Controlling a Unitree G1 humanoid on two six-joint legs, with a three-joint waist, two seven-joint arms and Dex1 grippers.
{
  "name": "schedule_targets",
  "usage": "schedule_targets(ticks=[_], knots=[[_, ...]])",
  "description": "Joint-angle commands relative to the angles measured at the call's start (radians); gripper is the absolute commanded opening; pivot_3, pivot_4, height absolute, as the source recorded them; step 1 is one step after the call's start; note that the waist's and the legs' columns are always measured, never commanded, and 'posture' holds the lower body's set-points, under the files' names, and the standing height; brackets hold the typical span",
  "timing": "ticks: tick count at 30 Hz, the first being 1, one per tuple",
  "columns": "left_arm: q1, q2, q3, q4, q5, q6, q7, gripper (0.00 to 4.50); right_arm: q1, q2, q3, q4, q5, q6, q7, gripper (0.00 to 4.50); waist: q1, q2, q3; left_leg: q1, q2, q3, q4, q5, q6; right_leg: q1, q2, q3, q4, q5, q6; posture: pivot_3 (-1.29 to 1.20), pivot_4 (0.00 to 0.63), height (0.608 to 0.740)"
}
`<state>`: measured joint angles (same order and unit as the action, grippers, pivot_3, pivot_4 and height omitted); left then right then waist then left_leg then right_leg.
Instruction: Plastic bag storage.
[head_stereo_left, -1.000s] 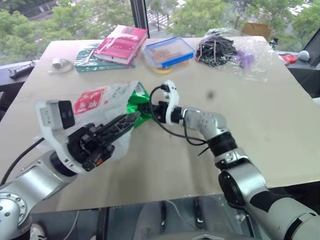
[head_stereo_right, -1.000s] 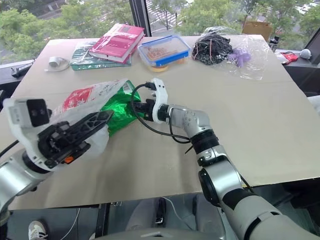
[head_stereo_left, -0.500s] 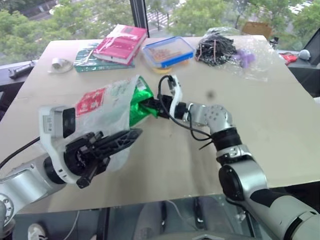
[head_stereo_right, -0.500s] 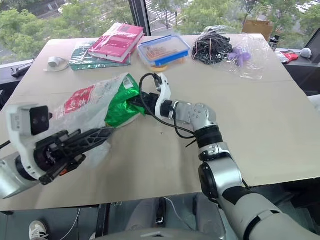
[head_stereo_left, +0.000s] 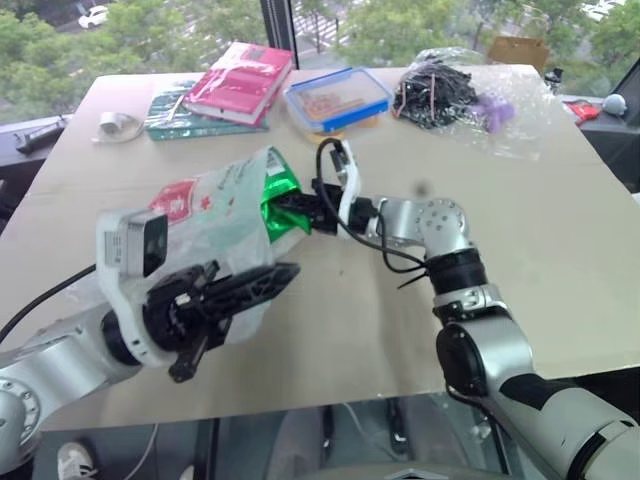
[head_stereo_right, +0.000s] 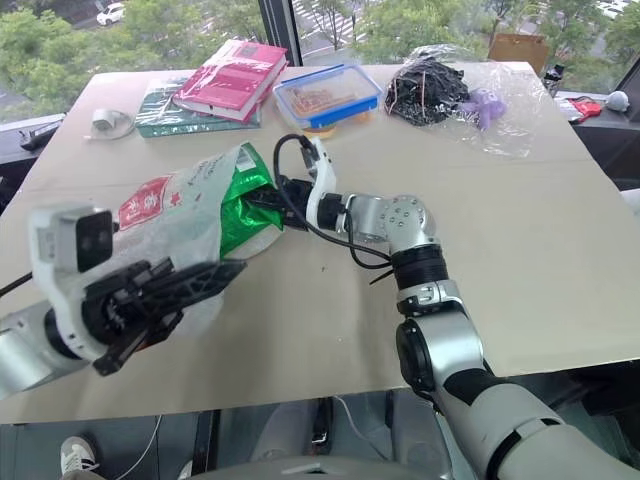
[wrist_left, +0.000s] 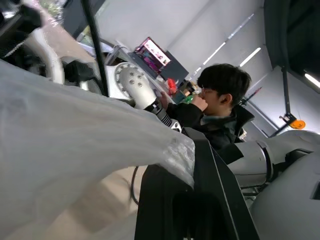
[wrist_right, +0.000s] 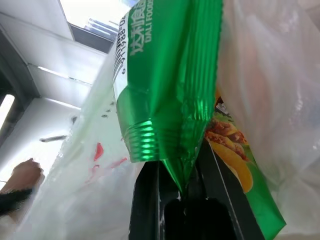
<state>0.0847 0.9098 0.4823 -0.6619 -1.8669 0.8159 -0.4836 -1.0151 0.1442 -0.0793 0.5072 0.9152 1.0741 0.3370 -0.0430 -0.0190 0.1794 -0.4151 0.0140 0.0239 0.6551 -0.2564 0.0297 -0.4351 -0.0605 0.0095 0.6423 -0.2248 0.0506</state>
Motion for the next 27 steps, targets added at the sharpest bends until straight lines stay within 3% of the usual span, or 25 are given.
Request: schedule_targets(ticks=[1,7,10,12,15,20,22,26,27], knots=[[-0.059,-0.015,-0.05,-0.026,-0.076,-0.061,0.073,0.0,-0.043,0.229,0.081,0.05,-0.077,-0.141,0.038,0.04,-0.001,0.0,0.0,0.0,0.0,0.0,0.0,0.0,0.0,0.0,0.0,0.0,0.0,0.0,0.0,0.0,0.15,0.74],[-0.066,-0.031,-0.049,-0.034,-0.089,-0.086,0.116,0.0,-0.046,0.245,0.208,0.131,-0.178,-0.271,0.127,0.04,-0.001,-0.001,-0.001,0.0,0.0,0.0,0.0,0.0,0.0,0.0,0.0,0.0,0.0,0.0,0.0,0.0,0.15,0.74],[-0.059,-0.048,-0.041,-0.025,-0.076,-0.1,0.129,0.0,-0.012,0.193,0.299,0.056,-0.212,-0.274,0.212,0.91,-0.001,-0.001,0.0,0.0,0.0,0.0,0.0,0.0,0.0,0.0,0.0,0.0,0.0,0.0,0.0,0.0,0.15,0.74],[-0.047,-0.07,-0.033,-0.008,-0.051,-0.113,0.136,0.0,0.01,0.128,0.382,-0.036,-0.27,-0.32,0.269,1.86,-0.003,-0.001,0.0,0.0,0.0,0.0,0.0,0.0,0.0,0.0,0.0,0.0,0.0,0.0,0.0,0.0,0.15,0.74],[-0.013,-0.085,-0.001,0.026,-0.062,-0.113,0.13,0.0,0.061,0.031,0.408,-0.195,-0.32,-0.398,0.302,3.09,0.001,-0.001,-0.001,0.0,0.001,0.0,0.0,0.0,0.0,-0.001,0.001,0.0,0.001,0.0,0.0,0.0,0.15,0.74],[0.021,-0.072,0.048,0.121,-0.078,-0.077,0.079,0.0,0.177,-0.174,0.445,-0.477,-0.406,-0.439,0.377,3.09,0.013,-0.002,-0.001,-0.001,-0.001,-0.001,0.001,0.0,-0.001,0.0,-0.001,-0.002,0.0,0.0,0.0,0.0,0.15,0.74],[0.019,-0.067,0.056,0.153,-0.084,-0.063,0.066,0.0,0.2,-0.201,0.437,-0.524,-0.419,-0.423,0.359,3.09,0.014,-0.002,-0.001,-0.001,-0.002,-0.002,0.004,0.0,0.0,0.002,-0.002,-0.003,0.001,0.0,0.0,0.0,0.15,0.74],[-0.003,-0.054,0.064,0.218,-0.079,-0.03,0.037,0.0,0.24,-0.26,0.439,-0.627,-0.446,-0.4,0.347,4.23,0.003,-0.002,-0.001,0.0,-0.002,-0.003,0.009,0.0,0.0,0.002,0.001,-0.003,0.004,0.0,0.0,0.0,0.15,0.74],[-0.01,-0.049,0.067,0.237,-0.081,-0.023,0.032,0.0,0.253,-0.263,0.433,-0.641,-0.466,-0.4,0.315,4.23,0.005,-0.002,-0.001,0.001,-0.001,-0.003,0.01,0.0,0.0,0.003,0.002,-0.003,0.006,0.0,0.0,0.0,0.15,0.74]])
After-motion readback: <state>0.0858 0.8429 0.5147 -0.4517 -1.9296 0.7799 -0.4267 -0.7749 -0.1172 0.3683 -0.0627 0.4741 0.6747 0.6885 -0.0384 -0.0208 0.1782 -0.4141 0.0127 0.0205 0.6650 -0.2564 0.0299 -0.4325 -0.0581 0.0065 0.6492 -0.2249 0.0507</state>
